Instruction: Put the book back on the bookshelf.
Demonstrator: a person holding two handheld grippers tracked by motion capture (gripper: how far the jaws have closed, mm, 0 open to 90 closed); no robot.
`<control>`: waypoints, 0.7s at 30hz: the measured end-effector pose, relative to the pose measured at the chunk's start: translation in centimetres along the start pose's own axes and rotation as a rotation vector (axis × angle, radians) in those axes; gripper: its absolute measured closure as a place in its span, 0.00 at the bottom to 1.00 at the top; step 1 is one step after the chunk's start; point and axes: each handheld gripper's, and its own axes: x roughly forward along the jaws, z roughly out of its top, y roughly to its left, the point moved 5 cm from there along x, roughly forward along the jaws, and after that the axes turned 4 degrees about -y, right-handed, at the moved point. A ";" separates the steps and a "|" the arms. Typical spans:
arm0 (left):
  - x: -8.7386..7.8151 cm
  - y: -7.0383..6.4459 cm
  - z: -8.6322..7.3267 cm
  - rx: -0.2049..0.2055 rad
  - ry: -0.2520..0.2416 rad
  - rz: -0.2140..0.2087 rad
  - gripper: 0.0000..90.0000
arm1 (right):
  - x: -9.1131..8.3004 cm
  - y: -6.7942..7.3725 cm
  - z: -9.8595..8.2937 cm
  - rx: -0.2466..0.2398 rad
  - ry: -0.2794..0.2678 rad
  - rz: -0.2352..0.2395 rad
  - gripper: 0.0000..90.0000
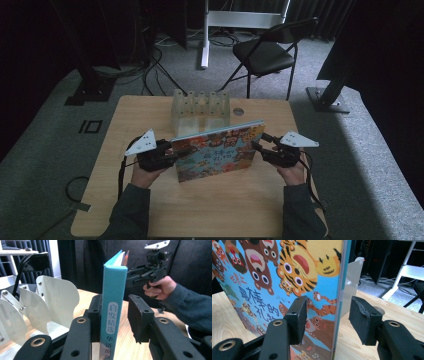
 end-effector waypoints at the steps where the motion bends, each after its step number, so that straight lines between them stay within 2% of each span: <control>1: 0.0 -0.1 0.0 -0.001 0.001 0.000 0.72 | -0.1 0.0 -0.1 0.004 0.000 -0.001 0.53; 15: 0.6 -0.2 -0.7 -0.006 -0.005 0.023 0.73 | -0.7 -1.0 -1.3 0.027 0.021 -0.026 0.53; 21: 0.8 -0.2 -0.9 -0.009 -0.026 0.033 0.74 | -0.8 -1.2 -1.7 0.034 0.032 -0.033 0.53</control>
